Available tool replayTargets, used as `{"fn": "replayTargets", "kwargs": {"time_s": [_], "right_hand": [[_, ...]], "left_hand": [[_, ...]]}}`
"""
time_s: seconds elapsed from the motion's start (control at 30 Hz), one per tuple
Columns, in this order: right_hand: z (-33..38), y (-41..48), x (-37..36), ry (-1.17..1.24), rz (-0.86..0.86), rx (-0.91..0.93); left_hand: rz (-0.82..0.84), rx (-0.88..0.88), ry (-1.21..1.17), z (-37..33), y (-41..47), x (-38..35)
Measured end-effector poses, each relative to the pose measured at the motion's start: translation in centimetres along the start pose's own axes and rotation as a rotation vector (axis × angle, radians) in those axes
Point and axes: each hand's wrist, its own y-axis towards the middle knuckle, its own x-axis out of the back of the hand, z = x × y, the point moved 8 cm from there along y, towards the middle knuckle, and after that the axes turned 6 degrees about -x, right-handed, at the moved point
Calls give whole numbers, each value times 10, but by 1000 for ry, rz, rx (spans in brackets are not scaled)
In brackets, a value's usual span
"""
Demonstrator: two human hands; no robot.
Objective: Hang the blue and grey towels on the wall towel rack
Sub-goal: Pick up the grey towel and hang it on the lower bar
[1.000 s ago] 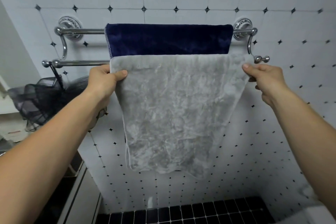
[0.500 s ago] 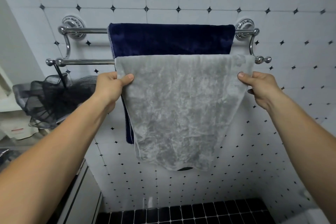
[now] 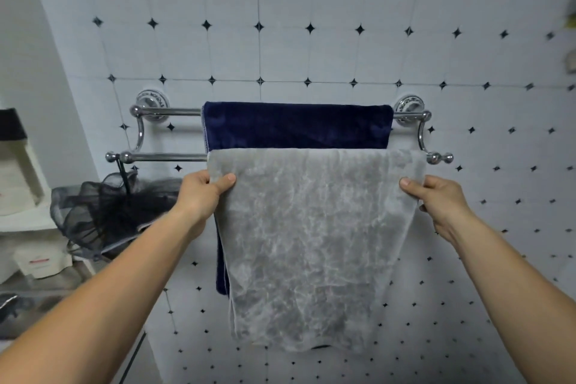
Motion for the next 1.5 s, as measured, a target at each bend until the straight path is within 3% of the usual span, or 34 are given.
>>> {"fn": "replayTargets", "kwargs": {"time_s": [0.27, 0.6, 1.03, 1.37, 1.5], "right_hand": [[2, -20, 14, -59, -188, 17], [4, -172, 8, -169, 12, 44], [5, -349, 31, -233, 87, -6], [25, -353, 38, -231, 115, 3], [26, -308, 36, -293, 127, 24]], "left_hand": [[-134, 63, 43, -5, -16, 39], [57, 81, 10, -14, -157, 66], [67, 191, -37, -13, -308, 150], [51, 142, 4, -28, -312, 144], [45, 11, 159, -44, -272, 119]]}}
